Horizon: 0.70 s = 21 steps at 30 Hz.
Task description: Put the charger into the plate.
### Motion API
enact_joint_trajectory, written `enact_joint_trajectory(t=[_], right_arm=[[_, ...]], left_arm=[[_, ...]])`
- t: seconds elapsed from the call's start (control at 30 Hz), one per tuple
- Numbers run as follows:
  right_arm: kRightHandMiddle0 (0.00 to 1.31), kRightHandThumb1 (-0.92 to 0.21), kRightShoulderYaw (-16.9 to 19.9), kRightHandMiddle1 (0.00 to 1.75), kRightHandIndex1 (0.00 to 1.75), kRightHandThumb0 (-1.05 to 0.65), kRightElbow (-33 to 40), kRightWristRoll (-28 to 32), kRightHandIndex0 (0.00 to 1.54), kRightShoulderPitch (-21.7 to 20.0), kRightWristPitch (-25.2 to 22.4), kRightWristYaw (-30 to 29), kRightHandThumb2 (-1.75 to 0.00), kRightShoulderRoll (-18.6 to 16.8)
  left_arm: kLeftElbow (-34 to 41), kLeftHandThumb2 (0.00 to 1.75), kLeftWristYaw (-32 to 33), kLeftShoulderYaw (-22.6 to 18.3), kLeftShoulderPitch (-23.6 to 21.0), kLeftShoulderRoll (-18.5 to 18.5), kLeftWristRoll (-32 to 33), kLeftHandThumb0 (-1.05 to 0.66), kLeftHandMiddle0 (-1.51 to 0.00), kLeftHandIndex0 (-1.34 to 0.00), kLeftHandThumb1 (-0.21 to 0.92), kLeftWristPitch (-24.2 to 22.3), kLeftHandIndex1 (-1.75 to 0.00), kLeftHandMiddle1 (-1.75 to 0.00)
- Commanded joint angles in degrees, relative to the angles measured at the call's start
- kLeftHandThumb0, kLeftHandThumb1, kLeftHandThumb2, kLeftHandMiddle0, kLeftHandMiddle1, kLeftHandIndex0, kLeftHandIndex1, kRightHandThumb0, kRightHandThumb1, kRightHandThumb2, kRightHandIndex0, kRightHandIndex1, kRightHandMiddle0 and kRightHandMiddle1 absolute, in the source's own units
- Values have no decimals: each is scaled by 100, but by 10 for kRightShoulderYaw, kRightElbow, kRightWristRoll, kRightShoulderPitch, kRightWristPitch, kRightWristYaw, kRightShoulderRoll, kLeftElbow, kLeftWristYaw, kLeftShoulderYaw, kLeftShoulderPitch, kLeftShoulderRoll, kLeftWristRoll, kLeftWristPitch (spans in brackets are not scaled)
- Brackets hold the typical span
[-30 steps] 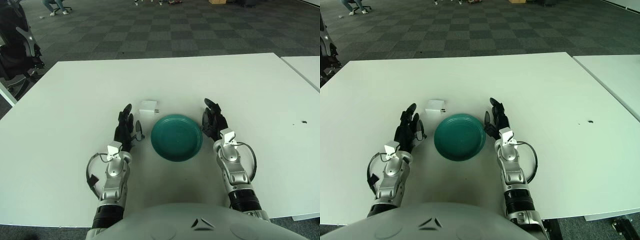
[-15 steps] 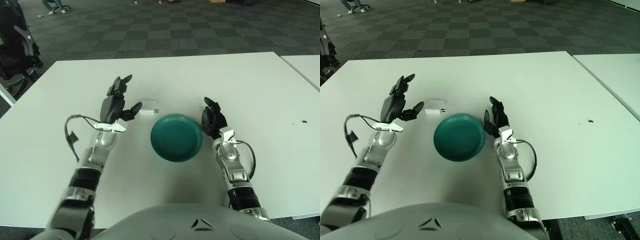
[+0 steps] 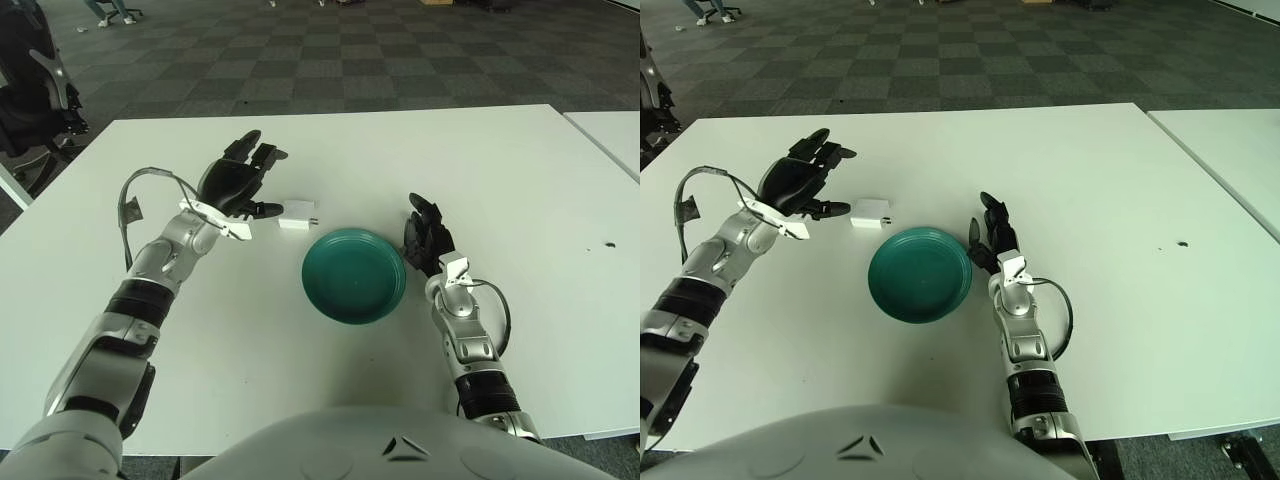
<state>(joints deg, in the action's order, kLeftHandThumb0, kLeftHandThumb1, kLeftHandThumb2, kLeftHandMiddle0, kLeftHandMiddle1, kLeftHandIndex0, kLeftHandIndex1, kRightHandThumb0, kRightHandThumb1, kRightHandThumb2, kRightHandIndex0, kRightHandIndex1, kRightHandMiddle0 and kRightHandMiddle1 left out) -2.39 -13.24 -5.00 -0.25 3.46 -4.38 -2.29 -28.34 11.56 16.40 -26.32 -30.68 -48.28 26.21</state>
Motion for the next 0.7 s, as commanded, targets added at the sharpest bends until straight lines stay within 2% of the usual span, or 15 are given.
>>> enact_joint_trajectory(t=[0.0, 0.17, 0.3, 0.47, 0.67], right_arm=[[0, -92, 3, 42, 0, -88, -67, 1, 18, 53, -65, 0, -86, 1], [0, -92, 2, 41, 0, -89, -68, 0, 18, 53, -66, 0, -87, 3], [0, -92, 2, 40, 0, -90, -70, 1, 18, 52, -66, 1, -87, 4], [0, -92, 2, 41, 1, -91, -74, 1, 19, 52, -62, 1, -87, 4], [0, -92, 3, 42, 0, -91, -79, 2, 19, 49, -60, 1, -86, 3]], left_arm=[[-30, 48, -33, 19, -29, -25, 3, -105, -16, -3, 92, 19, -108, 0], [-111, 41, -111, 46, -82, -26, 29, -105, -10, -1, 92, 55, -101, 0], [-154, 36, -148, 64, -115, -23, 36, -105, -6, 0, 92, 75, -93, 0], [-217, 31, -156, 85, -166, -2, 29, -105, -3, 0, 92, 85, -94, 0], [-268, 26, -151, 96, -192, 9, 40, -105, -5, 0, 92, 115, -101, -1]])
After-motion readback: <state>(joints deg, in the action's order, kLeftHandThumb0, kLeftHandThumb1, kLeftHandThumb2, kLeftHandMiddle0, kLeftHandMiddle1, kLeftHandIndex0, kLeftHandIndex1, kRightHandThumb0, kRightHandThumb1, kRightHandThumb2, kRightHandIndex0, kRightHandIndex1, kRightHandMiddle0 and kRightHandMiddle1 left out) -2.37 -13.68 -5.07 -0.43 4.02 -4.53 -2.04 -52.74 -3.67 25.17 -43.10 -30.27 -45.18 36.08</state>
